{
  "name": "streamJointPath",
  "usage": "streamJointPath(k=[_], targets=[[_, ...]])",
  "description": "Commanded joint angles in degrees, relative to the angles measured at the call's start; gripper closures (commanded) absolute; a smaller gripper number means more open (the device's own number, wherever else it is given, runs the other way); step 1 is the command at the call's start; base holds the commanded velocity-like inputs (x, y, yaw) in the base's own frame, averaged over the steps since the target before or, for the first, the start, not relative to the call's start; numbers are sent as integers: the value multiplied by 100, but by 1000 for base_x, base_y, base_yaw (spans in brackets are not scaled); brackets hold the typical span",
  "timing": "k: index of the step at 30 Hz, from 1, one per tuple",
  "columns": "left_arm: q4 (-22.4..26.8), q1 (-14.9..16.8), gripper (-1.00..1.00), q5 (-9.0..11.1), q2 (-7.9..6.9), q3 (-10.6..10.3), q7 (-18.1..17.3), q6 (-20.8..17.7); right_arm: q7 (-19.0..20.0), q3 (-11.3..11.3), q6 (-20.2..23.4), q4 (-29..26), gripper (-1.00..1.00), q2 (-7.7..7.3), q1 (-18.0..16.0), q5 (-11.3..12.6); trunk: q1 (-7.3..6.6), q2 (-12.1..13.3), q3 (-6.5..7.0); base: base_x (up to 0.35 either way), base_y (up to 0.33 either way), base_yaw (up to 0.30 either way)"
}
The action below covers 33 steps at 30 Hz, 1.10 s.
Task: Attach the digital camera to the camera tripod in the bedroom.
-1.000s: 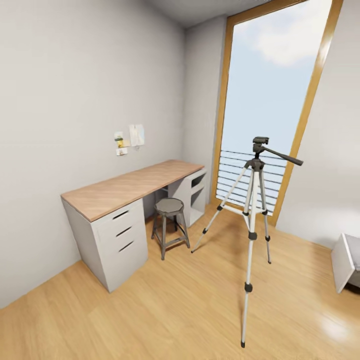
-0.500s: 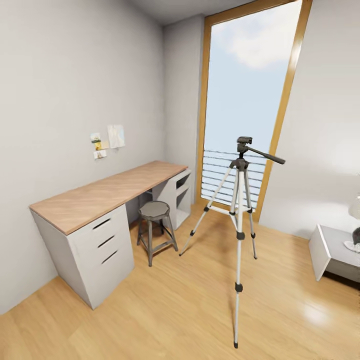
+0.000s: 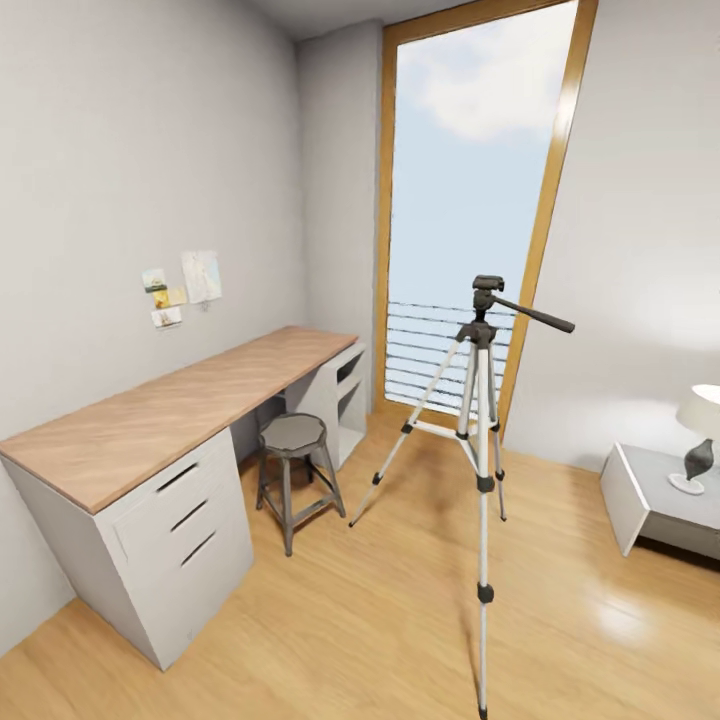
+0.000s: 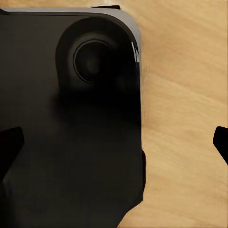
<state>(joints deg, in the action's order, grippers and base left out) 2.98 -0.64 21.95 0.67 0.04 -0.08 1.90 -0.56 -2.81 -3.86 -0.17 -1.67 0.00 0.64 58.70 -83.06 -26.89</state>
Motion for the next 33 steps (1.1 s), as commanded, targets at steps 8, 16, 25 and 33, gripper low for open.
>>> streamJointPath(k=[8, 16, 25, 33], targets=[[9, -4, -100, 13, 9, -22, -1, 4, -6, -26, -18, -1, -100, 0, 0, 10, 3, -2, -4, 246, 238, -29], [9, -5, -100, 4, 12, -29, -1, 4, -6, -26, -18, -1, -100, 0, 0, 14, 3, -2, -4, 246, 238, -166], [9, -3, -100, 3, 12, -31, -1, 4, -6, -26, -18, -1, -100, 0, 0, 15, 3, -2, -4, 246, 238, -234], [9, -1, -100, 2, 12, -27, -1, 4, -6, -26, -18, -1, -100, 0, 0, 15, 3, -2, -4, 59, 57, -246]])
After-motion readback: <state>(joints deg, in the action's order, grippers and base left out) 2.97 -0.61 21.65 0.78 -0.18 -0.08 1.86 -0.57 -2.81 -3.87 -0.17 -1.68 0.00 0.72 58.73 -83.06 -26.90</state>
